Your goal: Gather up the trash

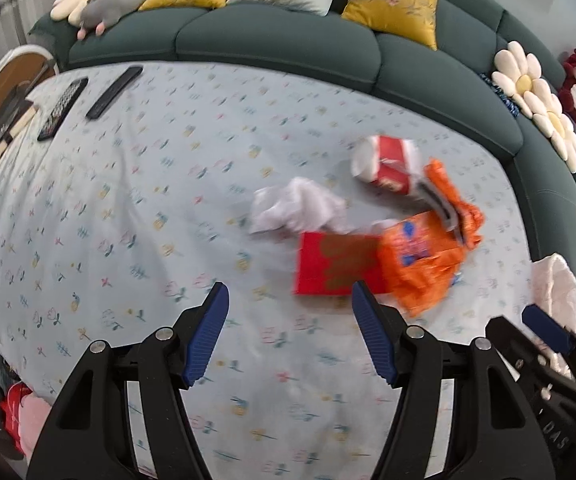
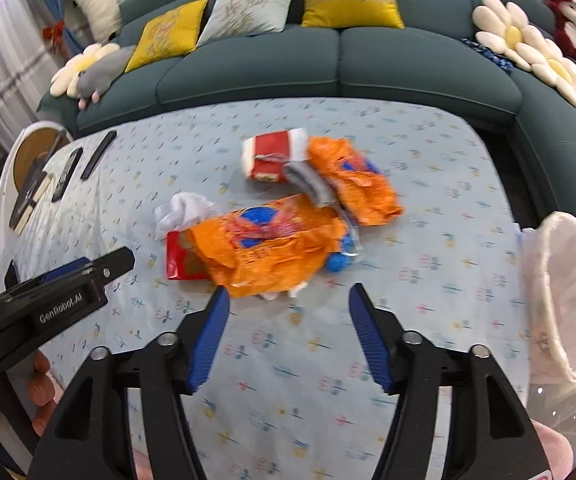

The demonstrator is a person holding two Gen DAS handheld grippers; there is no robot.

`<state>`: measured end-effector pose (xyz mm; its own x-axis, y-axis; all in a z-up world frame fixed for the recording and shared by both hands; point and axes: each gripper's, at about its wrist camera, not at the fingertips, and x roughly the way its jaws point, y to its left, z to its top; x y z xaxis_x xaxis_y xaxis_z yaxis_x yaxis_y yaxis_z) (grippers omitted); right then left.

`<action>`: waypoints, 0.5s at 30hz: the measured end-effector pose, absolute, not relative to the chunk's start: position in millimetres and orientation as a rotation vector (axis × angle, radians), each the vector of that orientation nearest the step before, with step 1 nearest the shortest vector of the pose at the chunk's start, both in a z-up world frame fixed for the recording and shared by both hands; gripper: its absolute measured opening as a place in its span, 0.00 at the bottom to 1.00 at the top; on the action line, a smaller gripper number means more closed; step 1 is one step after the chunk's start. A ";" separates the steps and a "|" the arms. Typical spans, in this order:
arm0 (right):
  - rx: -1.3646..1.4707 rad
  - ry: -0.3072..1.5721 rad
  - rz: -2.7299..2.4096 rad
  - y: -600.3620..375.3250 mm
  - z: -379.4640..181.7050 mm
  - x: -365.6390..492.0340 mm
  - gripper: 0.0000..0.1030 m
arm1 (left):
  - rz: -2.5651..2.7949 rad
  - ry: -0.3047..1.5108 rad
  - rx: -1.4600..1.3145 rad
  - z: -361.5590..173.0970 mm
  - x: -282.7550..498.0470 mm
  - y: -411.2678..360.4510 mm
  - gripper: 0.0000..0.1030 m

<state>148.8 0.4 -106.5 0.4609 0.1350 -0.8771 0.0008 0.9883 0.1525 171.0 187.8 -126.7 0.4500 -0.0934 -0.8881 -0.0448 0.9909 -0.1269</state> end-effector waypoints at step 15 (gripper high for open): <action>0.079 1.218 0.104 41.2 -157.7 190.9 0.29 | -0.128 1.187 -0.162 -170.6 197.2 203.4 0.59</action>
